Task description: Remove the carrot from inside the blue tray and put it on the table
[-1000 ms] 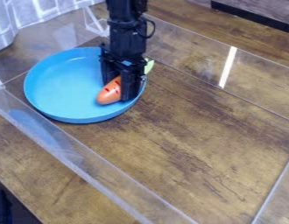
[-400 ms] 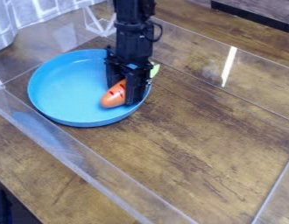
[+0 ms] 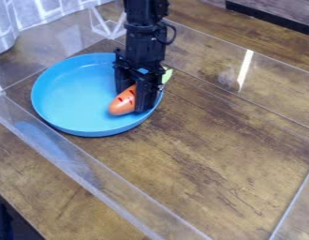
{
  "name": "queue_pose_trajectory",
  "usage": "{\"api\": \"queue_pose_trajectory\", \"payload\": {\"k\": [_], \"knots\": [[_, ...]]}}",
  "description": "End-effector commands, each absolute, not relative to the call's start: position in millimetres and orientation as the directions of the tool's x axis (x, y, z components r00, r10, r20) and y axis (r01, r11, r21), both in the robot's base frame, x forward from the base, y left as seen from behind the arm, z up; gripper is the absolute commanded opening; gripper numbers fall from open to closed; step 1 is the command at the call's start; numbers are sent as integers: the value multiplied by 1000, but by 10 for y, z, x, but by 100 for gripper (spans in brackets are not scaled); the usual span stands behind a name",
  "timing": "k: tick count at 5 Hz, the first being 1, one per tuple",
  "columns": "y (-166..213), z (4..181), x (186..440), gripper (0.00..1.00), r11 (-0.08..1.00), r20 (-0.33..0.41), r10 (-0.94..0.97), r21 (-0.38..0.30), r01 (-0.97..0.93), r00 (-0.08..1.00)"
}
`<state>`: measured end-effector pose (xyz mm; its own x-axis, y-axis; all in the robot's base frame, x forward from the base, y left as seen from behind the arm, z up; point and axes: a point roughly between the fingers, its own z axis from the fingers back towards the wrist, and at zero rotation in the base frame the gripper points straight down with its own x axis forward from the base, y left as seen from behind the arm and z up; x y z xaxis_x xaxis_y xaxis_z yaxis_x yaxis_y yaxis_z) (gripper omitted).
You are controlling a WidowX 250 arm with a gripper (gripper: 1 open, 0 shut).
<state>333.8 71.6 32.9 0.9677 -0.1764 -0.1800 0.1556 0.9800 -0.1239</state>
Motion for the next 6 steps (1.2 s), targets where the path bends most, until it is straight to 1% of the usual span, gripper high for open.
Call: {"api": "queue_pose_trajectory", "payload": {"k": [1,6], "knots": [[655,689,3409,0,978,-92,-199,-82,192,976],[578,719,3408,0,972,-95,-230,-69,224,969]]}}
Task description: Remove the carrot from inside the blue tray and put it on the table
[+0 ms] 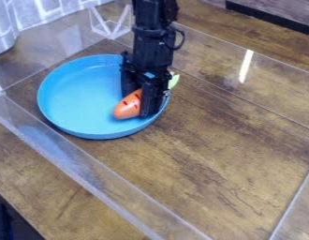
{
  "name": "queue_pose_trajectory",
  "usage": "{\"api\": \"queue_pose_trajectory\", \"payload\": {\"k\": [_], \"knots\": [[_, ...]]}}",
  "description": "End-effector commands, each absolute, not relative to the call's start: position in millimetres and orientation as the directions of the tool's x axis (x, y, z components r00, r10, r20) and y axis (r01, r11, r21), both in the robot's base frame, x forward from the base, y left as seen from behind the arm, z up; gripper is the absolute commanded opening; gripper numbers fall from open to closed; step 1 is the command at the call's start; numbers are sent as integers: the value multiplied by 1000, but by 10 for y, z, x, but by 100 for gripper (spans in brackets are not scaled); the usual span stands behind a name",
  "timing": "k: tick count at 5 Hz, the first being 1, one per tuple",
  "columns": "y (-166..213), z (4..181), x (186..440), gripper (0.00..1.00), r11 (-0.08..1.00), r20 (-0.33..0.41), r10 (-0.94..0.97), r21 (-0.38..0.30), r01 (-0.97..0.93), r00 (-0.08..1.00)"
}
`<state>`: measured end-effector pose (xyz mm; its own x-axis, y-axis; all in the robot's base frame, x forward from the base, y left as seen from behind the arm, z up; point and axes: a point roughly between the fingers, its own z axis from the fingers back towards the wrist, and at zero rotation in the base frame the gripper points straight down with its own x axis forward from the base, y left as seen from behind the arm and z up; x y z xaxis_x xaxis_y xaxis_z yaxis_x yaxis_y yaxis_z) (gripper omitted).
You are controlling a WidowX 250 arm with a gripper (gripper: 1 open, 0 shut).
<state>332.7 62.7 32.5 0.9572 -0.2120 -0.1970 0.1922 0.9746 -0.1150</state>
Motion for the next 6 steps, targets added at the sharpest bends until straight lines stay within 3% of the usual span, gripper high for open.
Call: {"api": "queue_pose_trajectory", "payload": {"k": [1,6], "knots": [[559,724,3409,0,971,-95,-236,-66,230,967],[452,768,3414,0,964,-92,-264,-49,260,960]]}}
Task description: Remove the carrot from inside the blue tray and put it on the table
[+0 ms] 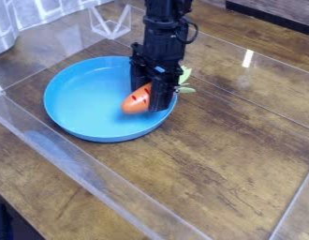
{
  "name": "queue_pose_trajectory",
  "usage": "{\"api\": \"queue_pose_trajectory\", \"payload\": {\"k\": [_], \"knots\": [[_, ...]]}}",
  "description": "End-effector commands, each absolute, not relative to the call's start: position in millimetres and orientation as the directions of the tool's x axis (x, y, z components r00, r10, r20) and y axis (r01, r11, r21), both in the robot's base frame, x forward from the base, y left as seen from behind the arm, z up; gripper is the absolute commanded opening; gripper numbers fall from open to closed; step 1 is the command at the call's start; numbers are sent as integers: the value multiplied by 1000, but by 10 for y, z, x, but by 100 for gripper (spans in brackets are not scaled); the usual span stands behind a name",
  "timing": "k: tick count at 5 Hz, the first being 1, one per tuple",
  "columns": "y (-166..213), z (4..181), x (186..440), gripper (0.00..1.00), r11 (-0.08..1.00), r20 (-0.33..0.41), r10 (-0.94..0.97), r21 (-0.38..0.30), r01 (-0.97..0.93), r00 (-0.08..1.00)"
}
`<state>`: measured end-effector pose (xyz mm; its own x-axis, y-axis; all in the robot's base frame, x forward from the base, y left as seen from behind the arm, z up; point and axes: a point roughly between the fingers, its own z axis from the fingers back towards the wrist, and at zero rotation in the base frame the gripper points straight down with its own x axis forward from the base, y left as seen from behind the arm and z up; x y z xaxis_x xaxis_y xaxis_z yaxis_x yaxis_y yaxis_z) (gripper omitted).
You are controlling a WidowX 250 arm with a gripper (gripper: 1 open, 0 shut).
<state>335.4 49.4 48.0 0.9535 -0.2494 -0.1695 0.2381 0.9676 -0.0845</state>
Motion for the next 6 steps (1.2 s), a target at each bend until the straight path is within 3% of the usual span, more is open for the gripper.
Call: {"api": "queue_pose_trajectory", "payload": {"k": [1,3,4,6], "knots": [[436,814,3405,0,963,-91,-269,-44,266,959],[400,913,3387,0,960,-87,-279,-34,277,956],[359,1053,3393,0,960,-73,-280,-16,279,957],[321,1120,3374,0,958,-69,-287,-11,287,955]]}}
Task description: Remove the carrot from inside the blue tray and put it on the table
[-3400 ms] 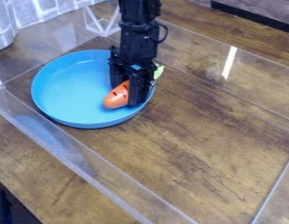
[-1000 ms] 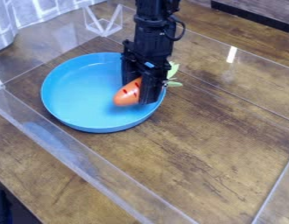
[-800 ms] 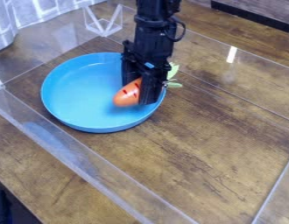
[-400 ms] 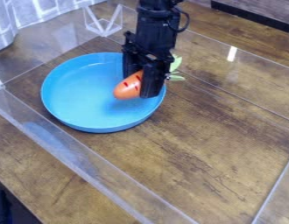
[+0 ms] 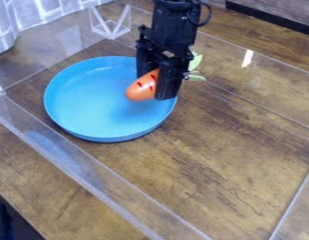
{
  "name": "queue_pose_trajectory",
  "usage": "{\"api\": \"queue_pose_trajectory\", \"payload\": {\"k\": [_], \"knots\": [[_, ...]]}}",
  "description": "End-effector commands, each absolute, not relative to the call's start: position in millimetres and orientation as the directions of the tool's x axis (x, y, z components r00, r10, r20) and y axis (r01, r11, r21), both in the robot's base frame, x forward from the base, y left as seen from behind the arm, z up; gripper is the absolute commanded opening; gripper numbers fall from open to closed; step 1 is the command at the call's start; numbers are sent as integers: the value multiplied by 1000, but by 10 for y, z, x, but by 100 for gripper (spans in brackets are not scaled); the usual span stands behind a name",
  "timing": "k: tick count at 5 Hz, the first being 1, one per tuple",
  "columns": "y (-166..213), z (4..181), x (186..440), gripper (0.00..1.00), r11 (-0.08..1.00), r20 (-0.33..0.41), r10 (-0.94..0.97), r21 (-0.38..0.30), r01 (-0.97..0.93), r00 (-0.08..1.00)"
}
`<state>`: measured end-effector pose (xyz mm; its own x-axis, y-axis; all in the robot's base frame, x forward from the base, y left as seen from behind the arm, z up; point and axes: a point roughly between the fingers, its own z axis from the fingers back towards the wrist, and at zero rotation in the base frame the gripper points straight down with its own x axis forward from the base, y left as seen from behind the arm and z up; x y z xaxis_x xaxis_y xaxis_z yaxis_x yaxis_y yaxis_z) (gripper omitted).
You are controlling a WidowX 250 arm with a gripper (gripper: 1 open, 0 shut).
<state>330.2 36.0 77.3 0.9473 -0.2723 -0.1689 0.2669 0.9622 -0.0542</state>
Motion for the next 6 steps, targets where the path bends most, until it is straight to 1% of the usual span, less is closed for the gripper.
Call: {"api": "queue_pose_trajectory", "payload": {"k": [1,6], "knots": [[299,1140,3363,0,957,-67,-291,-10,291,954],[190,1235,3311,0,950,-60,-312,-8,312,948]]}}
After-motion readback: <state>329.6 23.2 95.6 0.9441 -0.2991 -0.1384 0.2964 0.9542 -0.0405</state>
